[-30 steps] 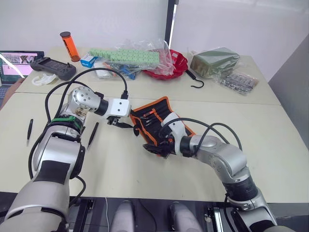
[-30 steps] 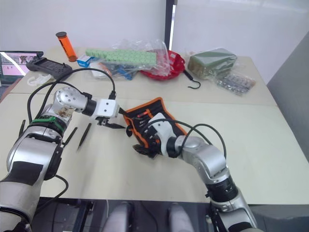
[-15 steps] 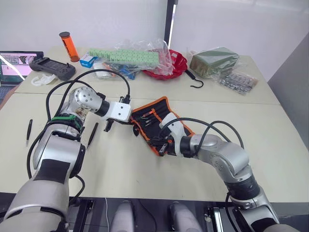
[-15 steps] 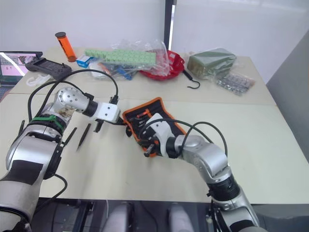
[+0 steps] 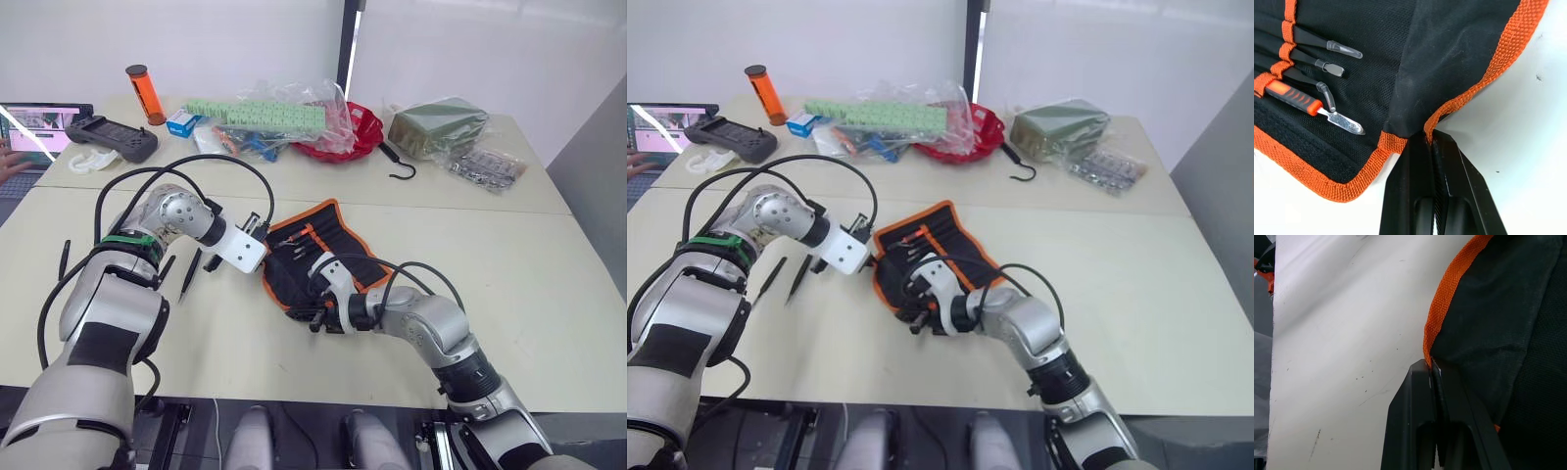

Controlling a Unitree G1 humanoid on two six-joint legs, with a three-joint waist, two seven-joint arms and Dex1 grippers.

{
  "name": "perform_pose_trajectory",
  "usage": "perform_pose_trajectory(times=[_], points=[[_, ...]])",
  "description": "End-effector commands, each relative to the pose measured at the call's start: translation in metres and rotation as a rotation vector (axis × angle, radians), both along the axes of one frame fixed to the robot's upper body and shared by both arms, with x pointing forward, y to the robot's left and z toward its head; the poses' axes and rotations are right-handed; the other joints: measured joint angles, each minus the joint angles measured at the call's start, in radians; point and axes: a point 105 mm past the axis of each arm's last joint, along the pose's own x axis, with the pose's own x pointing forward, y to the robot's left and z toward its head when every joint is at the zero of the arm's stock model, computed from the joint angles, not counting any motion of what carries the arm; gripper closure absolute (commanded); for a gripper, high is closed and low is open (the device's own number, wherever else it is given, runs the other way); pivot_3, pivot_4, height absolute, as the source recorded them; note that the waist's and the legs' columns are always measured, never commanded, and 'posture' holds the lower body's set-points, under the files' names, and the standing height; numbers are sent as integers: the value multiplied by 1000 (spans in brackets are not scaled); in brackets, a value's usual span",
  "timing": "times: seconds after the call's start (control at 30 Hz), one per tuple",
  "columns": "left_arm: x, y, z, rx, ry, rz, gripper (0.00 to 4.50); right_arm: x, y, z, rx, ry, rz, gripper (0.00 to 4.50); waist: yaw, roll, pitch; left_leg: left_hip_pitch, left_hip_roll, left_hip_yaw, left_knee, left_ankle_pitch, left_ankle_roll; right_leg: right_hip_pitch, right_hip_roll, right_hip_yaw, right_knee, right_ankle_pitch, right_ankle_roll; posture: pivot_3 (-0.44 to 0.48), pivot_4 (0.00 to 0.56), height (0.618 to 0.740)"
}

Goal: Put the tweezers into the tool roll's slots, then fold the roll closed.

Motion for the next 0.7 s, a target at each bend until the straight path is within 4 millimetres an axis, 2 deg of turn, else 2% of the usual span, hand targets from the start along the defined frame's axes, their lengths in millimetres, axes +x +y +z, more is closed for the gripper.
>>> perform_pose_trajectory(times=[0.03, 0.17, 0.2, 0.23, 0.33, 0.4, 0.5, 0.6, 0.63, 0.7], points=[[-1, 2, -5, 23, 22, 9, 4500, -1, -1, -5, 7, 14, 0, 4472, 0, 0, 0, 2, 0, 0, 0, 0, 0, 2, 0, 0, 0, 0, 0, 0, 150, 738], [-4, 2, -9, -24, 95, 56, 4500, 0, -4, -7, 41, 46, -25, 4472, -1, 0, 0, 4, 0, -2, 0, 0, 0, 5, 0, -2, -1, 0, 0, 0, 150, 738], [-5, 2, -9, -36, 113, 66, 4033, -1, -4, -8, 51, 58, -28, 4500, -2, 0, 0, 4, 0, -2, 0, 0, 0, 6, 0, -2, -1, 0, 0, 0, 150, 738], [-5, 3, -8, -56, 136, 81, 3896, -2, -4, -9, 58, 69, -27, 4500, -2, 0, 0, 4, 0, -2, 0, 0, 0, 6, 0, -2, -1, 0, 0, 0, 150, 738], [-5, 3, 4, -163, 198, 133, 2982, -4, -4, -12, 65, 89, -27, 4500, -2, 0, 0, 4, 0, -3, 0, 0, 0, 6, 0, -3, -1, 0, 0, 0, 150, 738], [-1, 3, 21, -287, 246, 198, 2291, -4, -3, -15, 60, 94, -29, 4500, -4, 0, 0, 4, 0, -3, 0, 0, 0, 6, 0, -4, -2, 0, 0, 0, 150, 738], [11, 7, 65, -543, 282, 310, 1286, -4, -3, -17, 56, 99, -27, 4500, -4, 0, 0, 4, 0, -4, 0, 0, 0, 6, 0, -5, -2, 0, 0, 0, 150, 738], [12, 12, 93, -711, 346, 357, 298, -4, -3, -19, 48, 101, -20, 4500, -7, 0, 0, 3, 0, -6, 0, 0, 0, 8, 0, -6, -2, 0, 0, 0, 150, 738], [12, 12, 100, -757, 373, 361, 36, -4, -3, -19, 49, 102, -19, 4500, -8, 0, 0, 4, 0, -6, 0, 0, 0, 8, 0, -6, -2, 0, 0, 0, 150, 738], [12, 8, 107, -836, 427, 356, 36, -3, -2, -20, 48, 102, -13, 4500, -9, 0, 0, 4, 0, -6, 0, 0, 0, 9, 0, -6, -2, 0, 0, 0, 150, 738]])
